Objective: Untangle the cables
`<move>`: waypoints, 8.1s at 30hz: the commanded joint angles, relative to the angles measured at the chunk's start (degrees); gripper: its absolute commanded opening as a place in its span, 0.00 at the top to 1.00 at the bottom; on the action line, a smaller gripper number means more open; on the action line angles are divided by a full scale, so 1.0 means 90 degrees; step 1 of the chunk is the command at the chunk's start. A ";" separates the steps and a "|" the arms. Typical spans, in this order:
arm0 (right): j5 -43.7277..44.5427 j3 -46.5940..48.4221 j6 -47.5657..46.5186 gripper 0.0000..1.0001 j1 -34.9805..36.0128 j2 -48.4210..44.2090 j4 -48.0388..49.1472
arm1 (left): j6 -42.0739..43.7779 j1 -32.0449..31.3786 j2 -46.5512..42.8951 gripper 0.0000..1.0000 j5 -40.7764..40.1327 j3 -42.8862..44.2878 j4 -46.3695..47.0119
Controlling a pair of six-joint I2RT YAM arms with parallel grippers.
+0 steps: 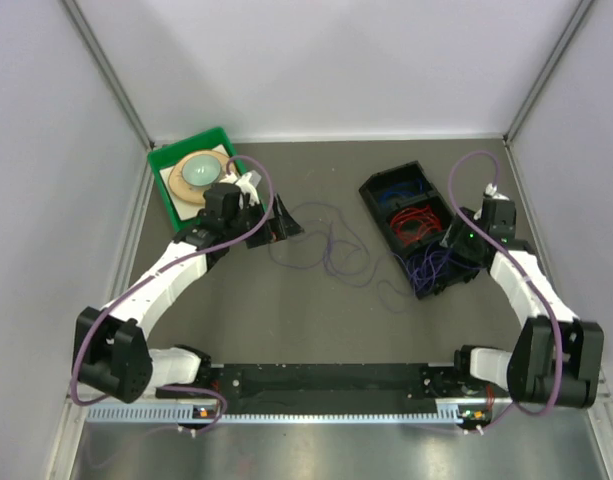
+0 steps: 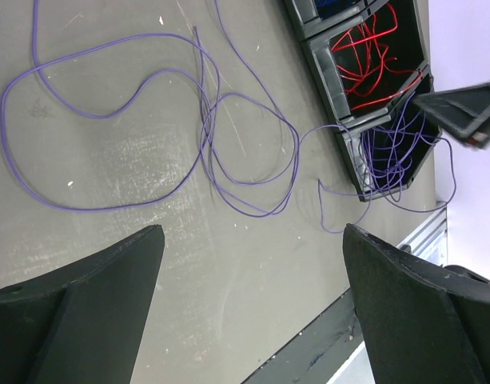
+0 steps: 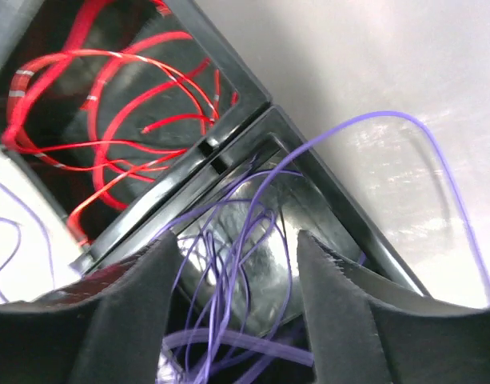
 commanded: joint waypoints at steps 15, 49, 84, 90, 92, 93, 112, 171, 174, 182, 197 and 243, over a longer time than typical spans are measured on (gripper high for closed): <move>0.0429 0.1231 -0.0223 0.25 0.0510 -0.2198 -0.1335 | 0.0364 -0.1998 0.2057 0.01 -0.4557 0.1430 -0.0858; 0.0175 0.1486 -0.0360 0.22 0.0608 -0.2501 -0.1657 | -0.0613 -0.2633 0.5115 1.00 -0.5144 0.3267 -0.1179; 0.0975 0.2286 0.0402 0.25 -0.0114 -0.3761 -0.2058 | -0.0349 -0.3844 0.5325 1.00 -0.0282 0.6700 -0.0279; 0.1210 0.2394 0.0246 0.25 -0.0114 -0.3799 -0.2214 | -0.0291 -0.4039 0.6666 1.00 -0.0095 0.8188 -0.0563; 0.1288 0.2442 0.0246 0.25 -0.0114 -0.3838 -0.2282 | -0.0349 -0.4069 0.6988 1.00 -0.0065 0.8451 -0.0612; 0.1298 0.2472 0.0246 0.25 -0.0114 -0.3848 -0.2321 | -0.0378 -0.4069 0.7067 1.00 -0.0133 0.8462 -0.0593; 0.0809 0.2336 0.0334 0.26 -0.0114 -0.3683 -0.2273 | 0.0256 -0.4342 0.8123 0.76 -0.1219 0.8316 -0.0613; 0.0917 0.1027 -0.1453 0.20 0.4895 0.1140 -0.0897 | -0.0359 -0.0768 0.0388 0.25 -0.2156 0.1109 -0.0603; 0.0849 0.1027 -0.1473 0.24 0.4915 0.1327 -0.0633 | -0.0359 -0.0758 0.0408 0.25 -0.2097 0.1089 -0.0583; 0.0907 0.0949 -0.1239 0.34 0.5022 0.1893 -0.0135 | -0.0349 -0.0758 0.0457 0.26 -0.2019 0.1060 -0.0495; 0.2068 0.1259 -0.0926 1.00 0.5003 -0.0467 -0.1157 | -0.0330 -0.0748 0.0505 0.27 -0.1902 0.1060 -0.0388; 0.0243 0.0001 -0.0614 1.00 0.1302 -0.0137 0.0755 | 0.2150 -0.2575 0.6315 0.29 -0.2975 0.5064 0.1018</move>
